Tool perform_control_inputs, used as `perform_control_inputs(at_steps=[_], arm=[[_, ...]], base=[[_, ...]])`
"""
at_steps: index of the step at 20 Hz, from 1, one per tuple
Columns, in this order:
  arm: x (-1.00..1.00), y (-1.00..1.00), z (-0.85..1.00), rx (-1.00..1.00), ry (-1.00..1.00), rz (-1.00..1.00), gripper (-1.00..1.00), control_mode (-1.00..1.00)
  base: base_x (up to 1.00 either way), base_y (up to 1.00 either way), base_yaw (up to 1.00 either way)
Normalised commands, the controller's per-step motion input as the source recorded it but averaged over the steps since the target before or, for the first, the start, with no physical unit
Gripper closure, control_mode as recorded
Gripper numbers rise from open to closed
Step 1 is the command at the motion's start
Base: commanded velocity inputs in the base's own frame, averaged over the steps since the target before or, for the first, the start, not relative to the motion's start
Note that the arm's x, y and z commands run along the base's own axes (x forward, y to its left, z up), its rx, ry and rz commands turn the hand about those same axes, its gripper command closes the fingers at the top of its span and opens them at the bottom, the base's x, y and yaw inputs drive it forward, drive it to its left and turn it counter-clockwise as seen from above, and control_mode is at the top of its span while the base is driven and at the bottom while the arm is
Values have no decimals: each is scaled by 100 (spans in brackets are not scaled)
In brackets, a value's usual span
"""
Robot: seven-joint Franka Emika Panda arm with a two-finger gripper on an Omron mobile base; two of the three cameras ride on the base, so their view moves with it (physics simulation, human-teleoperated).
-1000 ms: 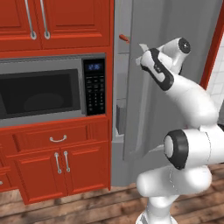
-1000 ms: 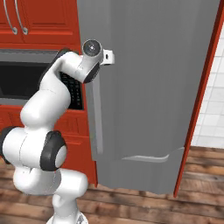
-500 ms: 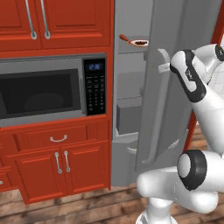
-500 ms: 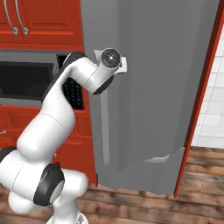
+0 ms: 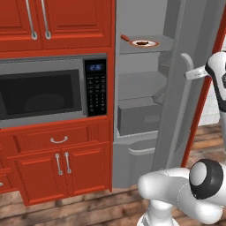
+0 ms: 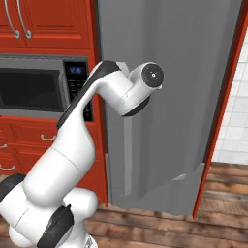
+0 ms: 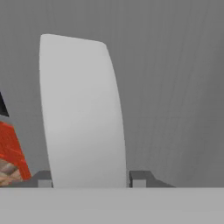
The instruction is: Retrieve the chicken drumstick from the fridge and place it on the saucepan with marinade on the stove.
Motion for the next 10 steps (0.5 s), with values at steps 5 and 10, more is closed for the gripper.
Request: perform_control_inputs(at_steps=[5, 10], arm=[[-16, -17, 0, 0, 0, 1, 100, -100], [0, 0, 0, 0, 0, 0, 100, -100]], base=[[0, 0, 0], [0, 0, 0]])
